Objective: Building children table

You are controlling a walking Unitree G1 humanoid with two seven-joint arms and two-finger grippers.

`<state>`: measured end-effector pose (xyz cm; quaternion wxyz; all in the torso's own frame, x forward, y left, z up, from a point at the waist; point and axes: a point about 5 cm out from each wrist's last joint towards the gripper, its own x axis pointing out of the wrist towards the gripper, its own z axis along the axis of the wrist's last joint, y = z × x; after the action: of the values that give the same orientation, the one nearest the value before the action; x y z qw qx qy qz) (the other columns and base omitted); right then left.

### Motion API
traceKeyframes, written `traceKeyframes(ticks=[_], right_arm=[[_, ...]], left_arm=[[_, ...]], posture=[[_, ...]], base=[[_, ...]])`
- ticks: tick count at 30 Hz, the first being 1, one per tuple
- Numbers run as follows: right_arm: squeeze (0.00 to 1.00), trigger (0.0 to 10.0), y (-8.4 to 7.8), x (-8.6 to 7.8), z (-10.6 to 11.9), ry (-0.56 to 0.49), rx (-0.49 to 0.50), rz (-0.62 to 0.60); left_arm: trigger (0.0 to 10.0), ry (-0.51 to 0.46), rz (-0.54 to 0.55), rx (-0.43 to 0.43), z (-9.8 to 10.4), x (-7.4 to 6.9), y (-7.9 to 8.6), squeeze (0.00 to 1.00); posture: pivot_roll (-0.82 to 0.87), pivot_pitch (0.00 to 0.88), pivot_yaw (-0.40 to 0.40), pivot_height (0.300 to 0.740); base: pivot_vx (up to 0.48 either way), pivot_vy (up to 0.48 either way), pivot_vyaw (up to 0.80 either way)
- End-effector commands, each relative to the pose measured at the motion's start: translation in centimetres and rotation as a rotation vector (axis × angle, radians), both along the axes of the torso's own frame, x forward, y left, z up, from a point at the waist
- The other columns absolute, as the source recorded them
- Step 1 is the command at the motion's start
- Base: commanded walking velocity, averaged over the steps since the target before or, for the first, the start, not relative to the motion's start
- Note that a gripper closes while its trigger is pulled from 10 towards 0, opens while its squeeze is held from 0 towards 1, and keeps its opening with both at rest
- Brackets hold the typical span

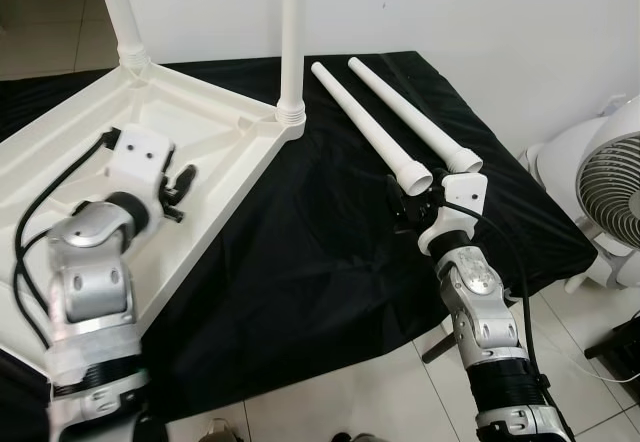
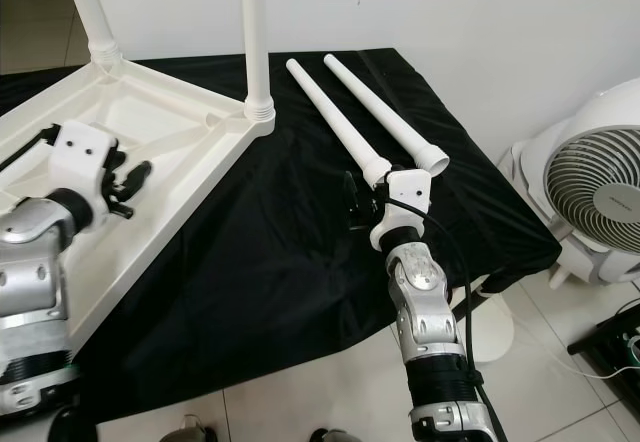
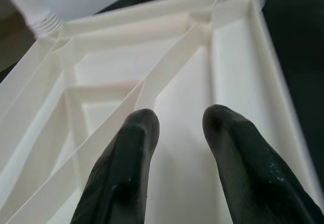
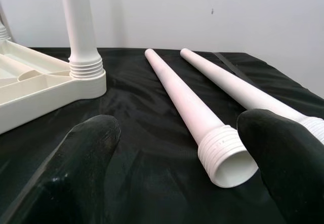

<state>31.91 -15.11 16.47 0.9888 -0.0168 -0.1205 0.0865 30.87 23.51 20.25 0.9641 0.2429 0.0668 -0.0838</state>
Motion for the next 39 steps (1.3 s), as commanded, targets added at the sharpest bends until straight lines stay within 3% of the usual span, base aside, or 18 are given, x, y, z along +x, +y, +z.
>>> traceKeyframes(ticks=[1, 3, 5, 7, 9, 14, 19, 20, 25, 29, 31, 34, 37, 39], right_arm=[[0.0, 10.0, 0.0, 0.0, 0.0, 0.008, -0.002, 0.006], [0.0, 10.0, 0.1, 0.0, -0.1, 0.012, -0.004, 0.012], [0.0, 10.0, 0.1, 0.0, -0.1, 0.013, -0.003, 0.015], [0.0, 10.0, 0.1, 0.0, -0.1, 0.013, -0.003, 0.015], [0.0, 10.0, 0.1, -0.1, -0.1, 0.013, -0.004, 0.018], [0.0, 10.0, 0.0, -0.1, -0.2, 0.015, -0.007, 0.019], [0.0, 10.0, 0.0, 0.0, -0.2, 0.019, -0.012, 0.026], [0.0, 10.0, 0.0, 0.0, -0.2, 0.019, -0.012, 0.026], [0.0, 10.0, 0.2, 0.2, 0.0, 0.016, -0.01, 0.04], [0.0, 10.0, 0.3, 0.2, 0.0, 0.015, -0.009, 0.043], [0.0, 10.0, 0.3, 0.1, 0.1, 0.012, -0.009, 0.041], [0.0, 10.0, 0.2, 0.1, 0.1, 0.012, -0.008, 0.037], [0.0, 10.0, 0.2, 0.0, 0.1, 0.012, -0.008, 0.036], [0.0, 10.0, 0.2, 0.0, 0.0, 0.014, -0.003, 0.034]], left_arm=[[10.0, -0.068, 0.255, 0.097, -0.5, -0.1, 2.2, 0.0], [10.0, -0.043, 0.345, 0.166, -0.7, -0.5, 4.2, 0.0], [10.0, -0.032, 0.366, 0.205, -0.8, -0.7, 4.8, 0.0], [10.0, -0.032, 0.366, 0.205, -0.8, -0.7, 4.8, 0.0], [10.0, 0.001, 0.365, 0.285, -1.2, -1.1, 5.5, 0.0], [10.0, 0.034, 0.318, 0.31, -1.7, -1.4, 5.2, 0.0], [10.0, 0.101, 0.106, 0.29, -3.0, -1.5, 2.4, 0.0], [10.0, 0.101, 0.106, 0.29, -3.0, -1.5, 2.4, 0.0], [10.0, 0.139, -0.112, 0.204, -3.8, -1.2, -1.1, 0.0], [10.0, 0.146, -0.147, 0.196, -4.0, -1.1, -2.0, 0.0], [10.0, 0.147, -0.205, 0.17, -4.3, -0.9, -3.7, 0.0], [10.0, 0.148, -0.237, 0.151, -4.6, -0.6, -5.0, 0.0], [10.0, 0.147, -0.244, 0.151, -4.7, -0.6, -5.3, 0.0], [10.0, 0.133, -0.272, 0.116, -4.7, 0.0, -7.2, 0.0]], posture=[[0.11, 0.083, -0.064, 0.74], [0.11, 0.085, -0.064, 0.74], [0.11, 0.087, -0.064, 0.74], [0.11, 0.087, -0.064, 0.74], [0.11, 0.09, -0.066, 0.74], [0.11, 0.093, -0.069, 0.74], [0.11, 0.092, -0.073, 0.74], [0.11, 0.092, -0.073, 0.74], [0.11, 0.086, -0.07, 0.74], [0.11, 0.082, -0.066, 0.74], [0.1, 0.081, -0.058, 0.74], [0.09, 0.079, -0.053, 0.74], [0.09, 0.079, -0.053, 0.74], [0.08, 0.083, -0.045, 0.74]], base=[[0.0, 0.0, 0.0], [0.0, 0.0, 0.0], [0.0, 0.0, 0.0], [0.0, 0.0, 0.0], [0.0, 0.0, 0.0], [0.0, 0.0, 0.0], [0.0, 0.0, 0.0], [0.0, 0.0, 0.0], [0.0, 0.0, 0.0], [0.0, 0.0, 0.0], [0.0, 0.0, 0.0], [0.0, 0.0, 0.0], [0.0, 0.0, 0.0], [0.0, 0.0, 0.0]])
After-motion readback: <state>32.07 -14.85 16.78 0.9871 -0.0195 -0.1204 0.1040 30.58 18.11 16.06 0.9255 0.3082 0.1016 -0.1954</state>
